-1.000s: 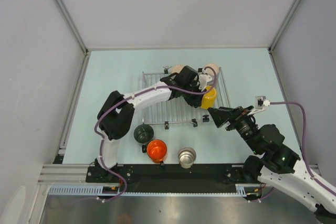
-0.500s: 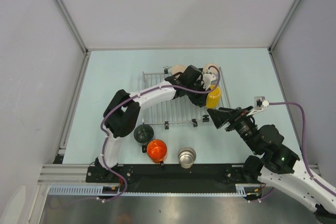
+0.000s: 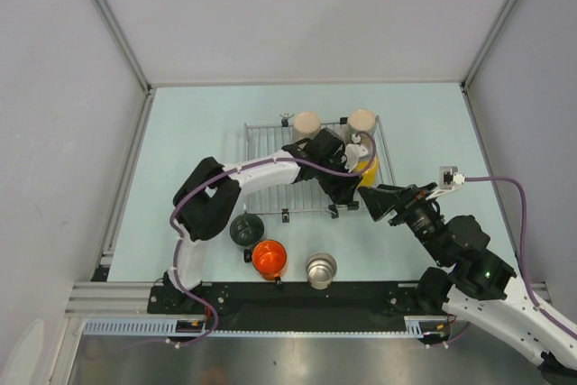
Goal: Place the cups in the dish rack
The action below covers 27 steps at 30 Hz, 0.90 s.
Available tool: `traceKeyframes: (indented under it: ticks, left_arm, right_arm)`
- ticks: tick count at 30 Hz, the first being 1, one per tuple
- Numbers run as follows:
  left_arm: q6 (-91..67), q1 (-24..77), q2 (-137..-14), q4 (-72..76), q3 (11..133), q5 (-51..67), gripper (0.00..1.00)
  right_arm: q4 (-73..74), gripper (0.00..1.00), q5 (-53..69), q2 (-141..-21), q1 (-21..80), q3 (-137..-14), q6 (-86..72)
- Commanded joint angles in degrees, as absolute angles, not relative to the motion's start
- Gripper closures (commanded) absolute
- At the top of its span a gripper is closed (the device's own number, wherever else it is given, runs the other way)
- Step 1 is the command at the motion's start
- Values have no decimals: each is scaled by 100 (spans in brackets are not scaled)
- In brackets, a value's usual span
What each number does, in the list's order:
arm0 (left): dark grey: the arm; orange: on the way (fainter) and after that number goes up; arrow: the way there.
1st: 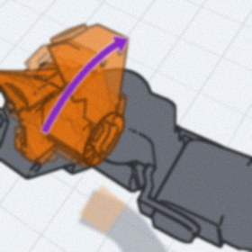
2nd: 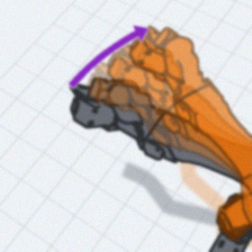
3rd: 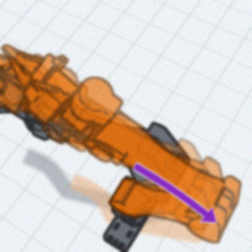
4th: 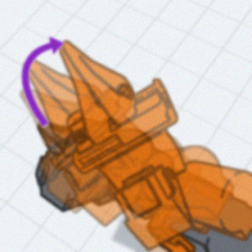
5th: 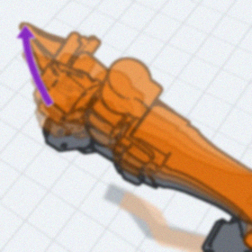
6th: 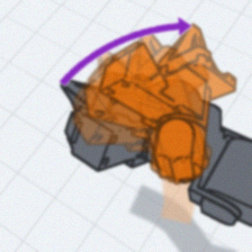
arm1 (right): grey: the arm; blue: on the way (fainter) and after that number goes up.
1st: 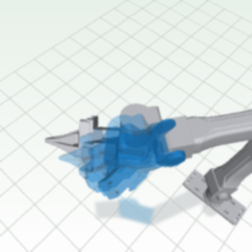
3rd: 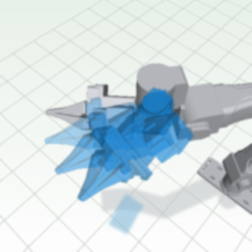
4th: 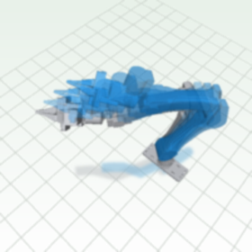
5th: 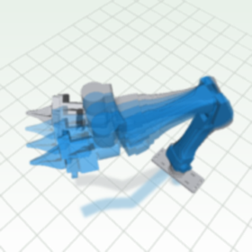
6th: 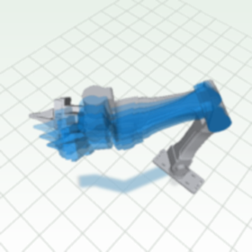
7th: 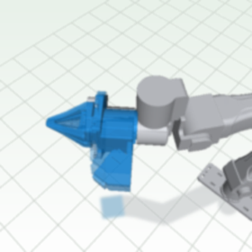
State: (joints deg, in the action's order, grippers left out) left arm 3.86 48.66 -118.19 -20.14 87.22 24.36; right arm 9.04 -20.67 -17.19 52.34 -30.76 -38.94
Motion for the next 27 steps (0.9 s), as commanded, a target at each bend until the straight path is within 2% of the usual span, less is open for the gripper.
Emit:
traceKeyframes:
  ticks: [1, 3, 10, 15, 19, 20, 23, 27]
  left_arm:
    - [439, 4922, -11154, -2048, 8307, 2399, 26]
    - [413, 4922, -11048, -2004, 8236, 2364, 19]
    - [378, 4913, -10179, -2004, 8200, 2400, 17]
    - [492, 4913, -8836, -2249, 7947, 2347, 17]
    - [790, 4825, -7508, -2522, 7261, 2145, 16]
    - [843, 4721, -6949, -2705, 7103, 2110, 15]
    - [1098, 4423, -6190, -3040, 6488, 2109, 15]
    - [1432, 4105, -4908, -3296, 5531, 1978, 14]
  right_arm:
    - [853, 2, -2145, -1661, 5203, -3085, -3841]
    - [835, 2, -2153, -1670, 5194, -3085, -3850]
    - [844, 1, -2188, -1845, 5186, -3094, -3823]
    - [905, 2, -2197, -2179, 5177, -3173, -3779]
    - [1282, 4, -1874, -3048, 5203, -3611, -3771]
    - [1370, 5, -1750, -3563, 5238, -3847, -3753]
    - [1757, 9, -1765, -4469, 5825, -4174, -3622]
    - [2511, 9, -2933, -5323, 7152, -4919, -3638]
